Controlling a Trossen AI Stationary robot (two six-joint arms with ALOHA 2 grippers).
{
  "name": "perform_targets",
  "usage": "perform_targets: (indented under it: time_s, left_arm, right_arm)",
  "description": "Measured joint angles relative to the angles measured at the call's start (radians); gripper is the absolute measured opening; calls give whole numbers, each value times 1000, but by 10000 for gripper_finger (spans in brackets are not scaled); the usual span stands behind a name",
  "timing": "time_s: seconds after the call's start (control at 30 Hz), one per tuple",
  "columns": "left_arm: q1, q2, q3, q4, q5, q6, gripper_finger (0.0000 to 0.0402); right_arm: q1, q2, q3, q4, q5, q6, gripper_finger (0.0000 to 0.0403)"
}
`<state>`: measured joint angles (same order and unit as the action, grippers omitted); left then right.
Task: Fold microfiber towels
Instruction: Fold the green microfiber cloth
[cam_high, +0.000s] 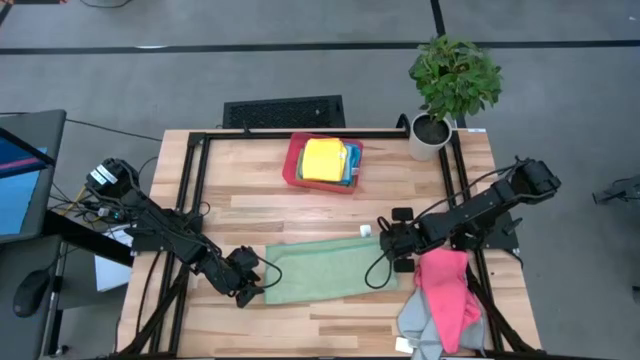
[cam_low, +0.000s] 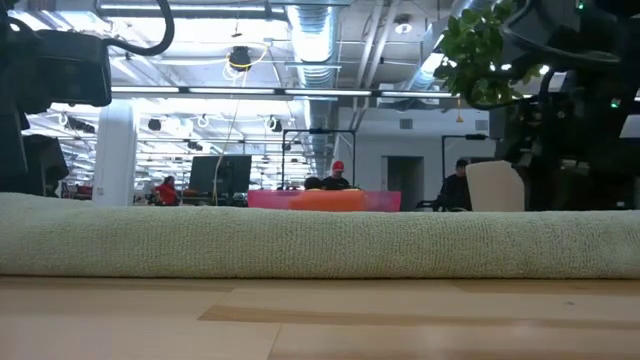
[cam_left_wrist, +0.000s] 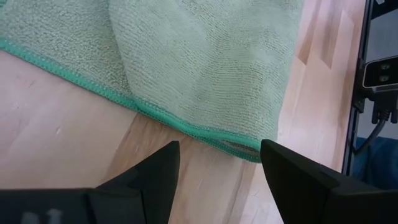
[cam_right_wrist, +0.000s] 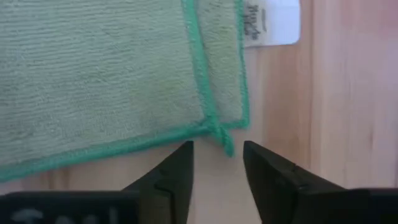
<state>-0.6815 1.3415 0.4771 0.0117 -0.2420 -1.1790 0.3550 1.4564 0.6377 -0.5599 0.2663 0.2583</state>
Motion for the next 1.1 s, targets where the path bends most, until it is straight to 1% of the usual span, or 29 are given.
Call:
perform_targets:
  time_s: [0.3, 0.37, 0.57, 0.6, 0.67, 0.8, 0.9, 0.97, 1.03, 1.1]
  left_arm:
    - [0, 0, 0, 1, -8, -1, 217]
    - [0, 0, 0, 1, -8, 0, 217]
    - [0, 0, 0, 1, -8, 3, 217]
    - [0, 0, 0, 1, -8, 5, 217]
    - [0, 0, 0, 1, -8, 8, 217]
    - [0, 0, 0, 1, -8, 8, 217]
    - [0, 0, 0, 1, -8, 8, 217]
    - [0, 0, 0, 1, -8, 8, 217]
    - [0, 0, 0, 1, -8, 8, 217]
    - [0, 0, 0, 1, -9, 8, 217]
  right_arm:
    - [-12, 6, -3, 16, -4, -23, 21]
    - [-12, 6, 1, 12, -4, -23, 11]
    - [4, -14, 76, -54, 13, -30, 8]
    - [5, -19, 84, -60, 16, -28, 11]
    - [9, -21, 90, -61, 19, -14, 29]
    - [10, -15, 69, -68, 19, 3, 97]
    - [9, -12, 50, -69, -2, 3, 152]
    - [5, -12, 43, -68, -5, 6, 181]
    - [2, -12, 42, -61, -5, 5, 198]
    - [-2, -12, 43, -46, -3, 3, 203]
